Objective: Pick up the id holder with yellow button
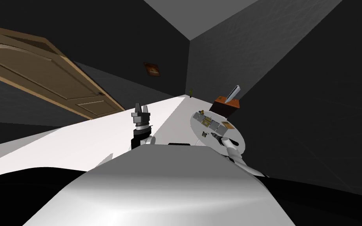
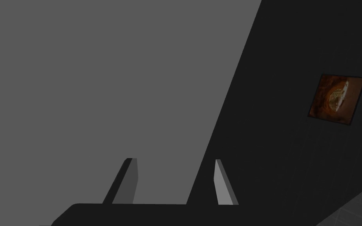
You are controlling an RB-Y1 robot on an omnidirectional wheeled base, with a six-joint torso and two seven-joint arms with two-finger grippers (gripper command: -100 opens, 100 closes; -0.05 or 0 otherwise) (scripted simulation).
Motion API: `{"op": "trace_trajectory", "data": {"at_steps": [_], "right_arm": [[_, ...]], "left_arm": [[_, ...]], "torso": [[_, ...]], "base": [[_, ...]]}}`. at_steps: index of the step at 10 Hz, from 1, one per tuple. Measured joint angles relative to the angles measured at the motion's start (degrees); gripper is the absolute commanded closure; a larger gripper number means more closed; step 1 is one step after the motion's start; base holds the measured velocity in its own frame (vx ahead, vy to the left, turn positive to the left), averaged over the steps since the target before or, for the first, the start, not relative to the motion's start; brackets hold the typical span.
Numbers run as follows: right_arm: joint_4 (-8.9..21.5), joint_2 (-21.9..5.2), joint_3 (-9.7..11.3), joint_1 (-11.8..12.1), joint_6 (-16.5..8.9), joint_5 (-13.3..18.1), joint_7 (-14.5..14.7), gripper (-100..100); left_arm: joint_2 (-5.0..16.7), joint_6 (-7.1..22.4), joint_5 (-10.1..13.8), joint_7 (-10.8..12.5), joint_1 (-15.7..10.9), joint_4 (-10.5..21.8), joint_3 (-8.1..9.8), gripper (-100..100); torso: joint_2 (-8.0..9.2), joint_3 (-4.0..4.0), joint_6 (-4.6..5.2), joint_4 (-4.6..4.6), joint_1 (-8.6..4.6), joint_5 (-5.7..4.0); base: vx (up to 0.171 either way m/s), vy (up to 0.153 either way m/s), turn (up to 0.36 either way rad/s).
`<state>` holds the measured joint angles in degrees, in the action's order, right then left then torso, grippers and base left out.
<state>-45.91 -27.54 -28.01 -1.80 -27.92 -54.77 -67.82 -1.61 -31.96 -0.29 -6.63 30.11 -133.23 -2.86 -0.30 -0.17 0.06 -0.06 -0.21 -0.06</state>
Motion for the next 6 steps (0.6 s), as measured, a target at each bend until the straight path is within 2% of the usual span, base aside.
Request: {"op": "trace_trajectory", "data": {"at_steps": [2, 3, 6], "right_arm": [[1.1, -0.3, -0.9, 0.2, -2.3, 0.0, -1.9, -100], [2.7, -0.7, -1.5, -0.1, -3.9, -0.4, -3.3, -100], [6.6, -1.3, -2.6, -0.7, -7.2, -1.3, -5.5, -100]], "left_arm": [[0.0, 0.0, 0.0, 0.0, 0.0, 0.0, 0.00, 0], [0.0, 0.0, 0.0, 0.0, 0.0, 0.0, 0.00, 0], [0.0, 0.0, 0.0, 0.0, 0.0, 0.0, 0.00, 0]], "torso": [[-0.02, -0.01, 0.01, 0.00, 0.05, 0.01], [-0.04, -0.02, -0.02, 0.00, 0.00, 0.00], [-0.05, -0.03, 0.03, -0.01, 0.04, 0.01]], "base": [[0.026, -0.051, 0.271], [0.030, -0.076, 0.293], [0.026, -0.051, 0.170]]}}
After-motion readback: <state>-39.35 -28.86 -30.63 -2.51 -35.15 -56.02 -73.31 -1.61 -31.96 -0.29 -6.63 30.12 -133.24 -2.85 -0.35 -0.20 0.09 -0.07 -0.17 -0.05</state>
